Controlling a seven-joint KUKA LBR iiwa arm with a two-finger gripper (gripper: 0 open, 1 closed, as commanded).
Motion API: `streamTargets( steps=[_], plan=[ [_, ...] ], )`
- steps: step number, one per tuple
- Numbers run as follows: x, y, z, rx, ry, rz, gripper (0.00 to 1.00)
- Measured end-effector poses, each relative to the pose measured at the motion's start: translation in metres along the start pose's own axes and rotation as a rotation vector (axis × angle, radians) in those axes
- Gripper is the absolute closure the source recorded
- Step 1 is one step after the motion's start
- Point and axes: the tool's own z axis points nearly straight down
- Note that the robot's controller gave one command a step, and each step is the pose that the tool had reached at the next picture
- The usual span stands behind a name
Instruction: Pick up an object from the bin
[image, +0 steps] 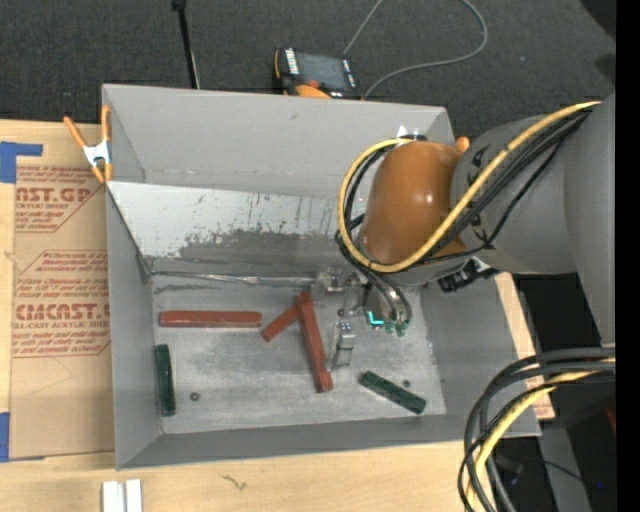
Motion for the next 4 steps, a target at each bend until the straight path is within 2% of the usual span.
streamTargets(
  steps=[1,4],
  plan=[
    [-0.0429,0.0380,0.0655,-0.001,-0.012,-0.095,0.00],
    [-0.0439,0.0389,0.0656,-0.001,-0.009,-0.093,0.00]
  ],
)
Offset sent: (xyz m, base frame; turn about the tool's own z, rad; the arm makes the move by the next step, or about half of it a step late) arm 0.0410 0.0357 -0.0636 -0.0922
